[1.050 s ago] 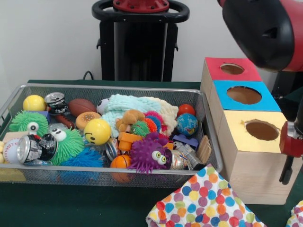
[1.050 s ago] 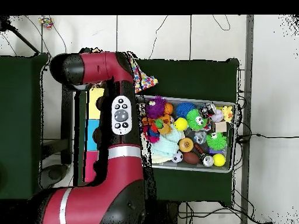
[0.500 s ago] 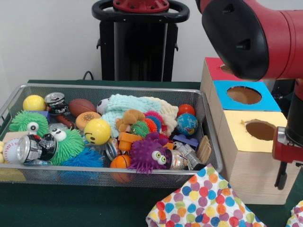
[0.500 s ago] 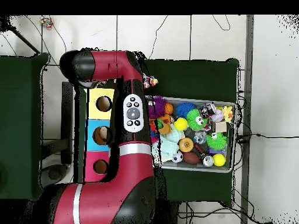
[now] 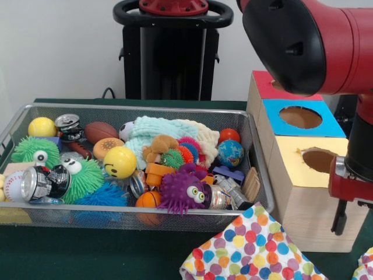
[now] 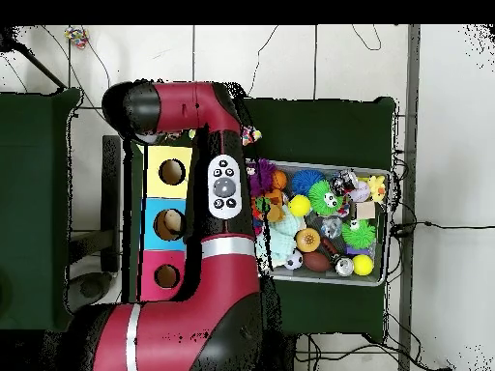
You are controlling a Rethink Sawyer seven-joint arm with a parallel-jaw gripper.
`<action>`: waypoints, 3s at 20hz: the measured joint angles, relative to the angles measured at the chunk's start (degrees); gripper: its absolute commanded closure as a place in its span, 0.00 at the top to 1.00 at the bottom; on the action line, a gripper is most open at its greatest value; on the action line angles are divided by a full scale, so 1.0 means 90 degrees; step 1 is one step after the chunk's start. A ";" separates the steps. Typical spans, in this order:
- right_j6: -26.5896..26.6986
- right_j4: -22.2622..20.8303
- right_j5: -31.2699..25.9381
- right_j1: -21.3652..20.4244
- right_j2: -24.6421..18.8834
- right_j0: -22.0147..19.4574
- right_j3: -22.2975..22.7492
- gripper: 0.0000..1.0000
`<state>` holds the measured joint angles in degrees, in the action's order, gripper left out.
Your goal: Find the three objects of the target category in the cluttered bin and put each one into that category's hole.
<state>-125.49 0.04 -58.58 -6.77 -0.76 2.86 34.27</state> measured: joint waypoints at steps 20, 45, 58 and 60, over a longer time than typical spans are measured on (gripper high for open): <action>0.1284 -0.0523 0.0099 -0.0290 -0.0480 -0.0509 0.0349 1.00; 0.1432 -0.1286 0.0099 -0.1844 -0.0473 -0.0738 0.2308 1.00; 0.1432 -0.1358 0.0049 -0.1602 -0.0475 -0.0717 0.2150 1.00; 0.1432 -0.1369 0.0007 -0.1567 -0.0474 -0.0709 0.2146 1.00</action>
<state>-112.61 -12.28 -58.52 -20.88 -5.03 -3.52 53.58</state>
